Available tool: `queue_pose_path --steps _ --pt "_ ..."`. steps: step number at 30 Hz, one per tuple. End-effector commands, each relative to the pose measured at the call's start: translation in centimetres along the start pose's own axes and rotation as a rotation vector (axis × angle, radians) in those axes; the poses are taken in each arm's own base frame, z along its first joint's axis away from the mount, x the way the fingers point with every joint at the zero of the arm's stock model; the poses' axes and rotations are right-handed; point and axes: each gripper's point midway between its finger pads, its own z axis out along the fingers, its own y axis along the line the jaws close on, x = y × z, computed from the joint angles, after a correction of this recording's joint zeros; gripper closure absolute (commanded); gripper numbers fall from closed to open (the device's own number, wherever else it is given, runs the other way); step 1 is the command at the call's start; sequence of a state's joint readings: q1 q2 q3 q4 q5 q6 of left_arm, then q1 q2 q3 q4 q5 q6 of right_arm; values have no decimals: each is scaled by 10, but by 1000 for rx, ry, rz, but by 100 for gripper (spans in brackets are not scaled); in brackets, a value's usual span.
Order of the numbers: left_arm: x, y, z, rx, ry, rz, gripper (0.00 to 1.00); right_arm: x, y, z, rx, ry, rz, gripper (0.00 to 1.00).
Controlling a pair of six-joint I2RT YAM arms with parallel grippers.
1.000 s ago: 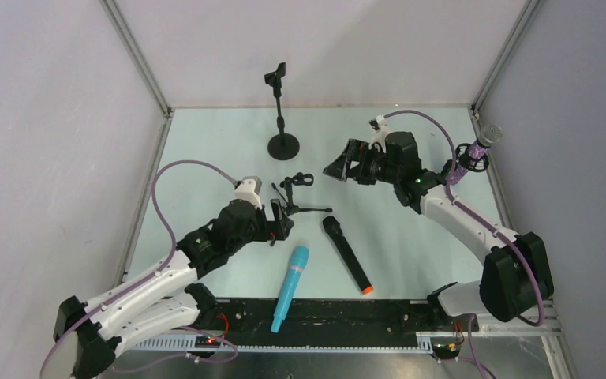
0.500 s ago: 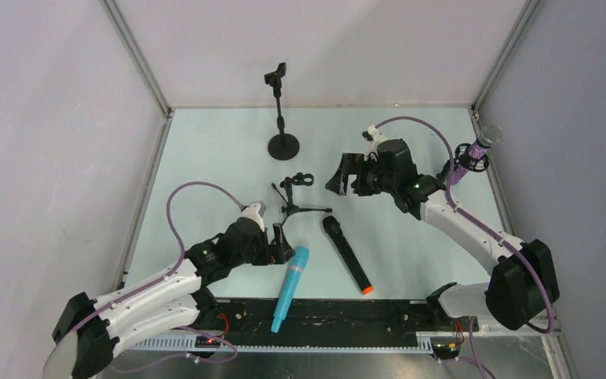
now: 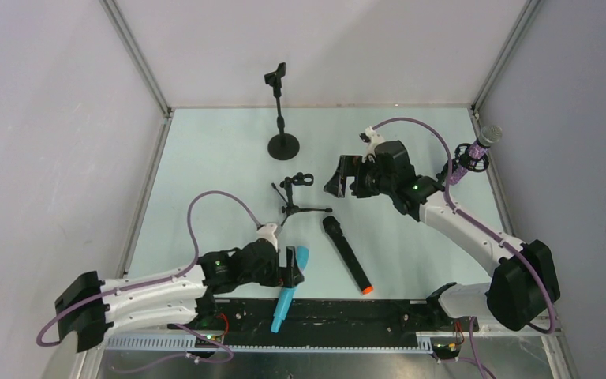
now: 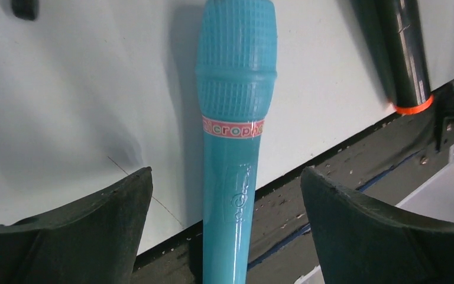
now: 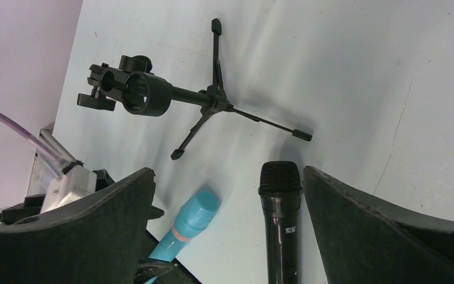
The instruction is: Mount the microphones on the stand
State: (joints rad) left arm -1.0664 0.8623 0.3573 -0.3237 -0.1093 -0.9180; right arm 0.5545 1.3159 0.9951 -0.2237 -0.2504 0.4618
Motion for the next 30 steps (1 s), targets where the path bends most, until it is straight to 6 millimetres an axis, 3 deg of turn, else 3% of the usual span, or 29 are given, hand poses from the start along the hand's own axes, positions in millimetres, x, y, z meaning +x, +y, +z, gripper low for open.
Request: queue_pose_path --steps 1,14,23,30 --pt "3 -8 1 -28 -13 17 2 -12 7 -11 -15 -51 -22 1" --pt "25 -13 -4 -242 14 233 0 -12 10 -18 -44 -52 -15 0" --pt "43 -13 -8 -286 49 310 18 -10 3 -18 -32 -44 -10 0" --pt "60 -2 -7 -334 102 337 21 -12 -4 -19 -21 -50 -11 0"
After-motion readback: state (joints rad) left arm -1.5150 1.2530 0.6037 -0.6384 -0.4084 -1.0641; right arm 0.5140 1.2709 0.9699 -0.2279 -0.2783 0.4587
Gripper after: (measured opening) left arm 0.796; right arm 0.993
